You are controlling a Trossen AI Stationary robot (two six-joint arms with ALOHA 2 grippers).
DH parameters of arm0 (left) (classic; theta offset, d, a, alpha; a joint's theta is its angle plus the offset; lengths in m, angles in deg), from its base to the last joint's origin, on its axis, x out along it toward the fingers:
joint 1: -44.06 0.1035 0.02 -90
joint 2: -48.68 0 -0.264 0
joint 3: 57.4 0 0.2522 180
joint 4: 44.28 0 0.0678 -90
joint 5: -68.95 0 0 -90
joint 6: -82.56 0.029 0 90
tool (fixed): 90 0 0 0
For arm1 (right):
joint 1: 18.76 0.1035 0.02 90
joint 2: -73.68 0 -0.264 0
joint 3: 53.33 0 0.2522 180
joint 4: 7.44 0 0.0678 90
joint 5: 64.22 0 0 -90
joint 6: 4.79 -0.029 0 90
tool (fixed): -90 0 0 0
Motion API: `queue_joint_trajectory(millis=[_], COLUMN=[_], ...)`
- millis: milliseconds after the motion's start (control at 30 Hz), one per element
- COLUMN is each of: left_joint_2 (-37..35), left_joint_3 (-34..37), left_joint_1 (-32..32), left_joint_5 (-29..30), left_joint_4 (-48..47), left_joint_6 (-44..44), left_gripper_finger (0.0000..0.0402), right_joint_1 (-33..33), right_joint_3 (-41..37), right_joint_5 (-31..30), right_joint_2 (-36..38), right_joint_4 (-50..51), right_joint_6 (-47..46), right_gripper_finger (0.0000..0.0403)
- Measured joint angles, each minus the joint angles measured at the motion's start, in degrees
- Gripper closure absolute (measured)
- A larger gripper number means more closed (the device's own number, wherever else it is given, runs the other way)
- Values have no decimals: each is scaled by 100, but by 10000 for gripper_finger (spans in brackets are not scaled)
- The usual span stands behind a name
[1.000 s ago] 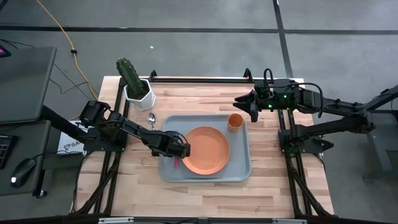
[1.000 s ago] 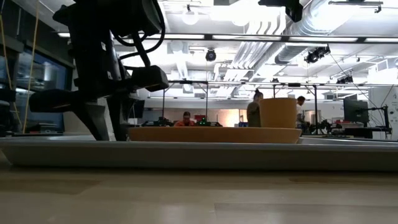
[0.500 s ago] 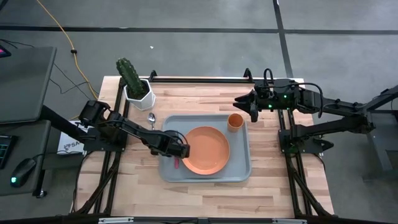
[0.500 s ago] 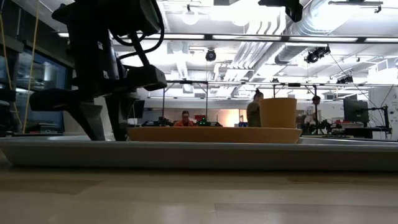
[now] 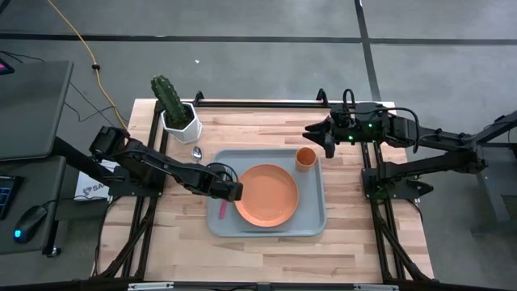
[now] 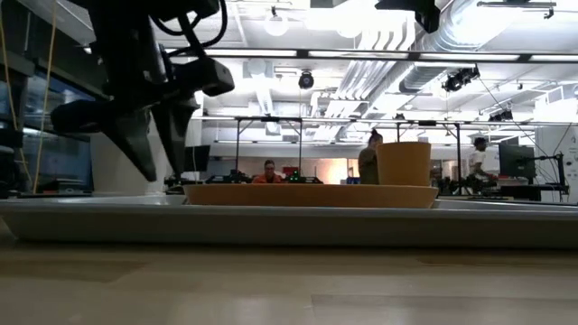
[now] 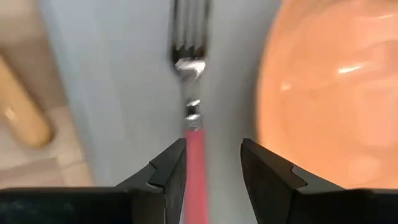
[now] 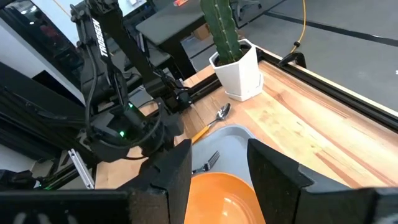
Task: Pick and place plate/cup/fork/spoon on tray
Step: Put the pink fork to the left of the orange plate on the gray tray
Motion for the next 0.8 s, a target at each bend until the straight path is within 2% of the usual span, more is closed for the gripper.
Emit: queue_joint_trajectory(millis=[167, 267, 467, 667, 800], left_joint_2=[-98, -93, 106, 375, 409], left_joint_3=[0, 0, 2, 4, 0], left_joint_1=[4, 4, -36, -344, -557], left_joint_5=[20, -159, -516, -768, -736], left_joint_4=[-298, -381, -259, -124, -200], left_joint_6=[418, 894, 1390, 1331, 1089], left_gripper_finger=[267, 284, 387, 399, 400], right_joint_1=[-2, 0, -1, 0, -2], right_joint_3=[0, 0, 0, 0, 0], right_joint_5=[1, 0, -2, -2, -2], right_joint_2=[-2, -2, -1, -2, -2], right_joint_4=[-2, -2, -9, 2, -11], right_joint_6=[-1, -2, -2, -44, -44], right_gripper_finger=[256, 256, 256, 256, 256])
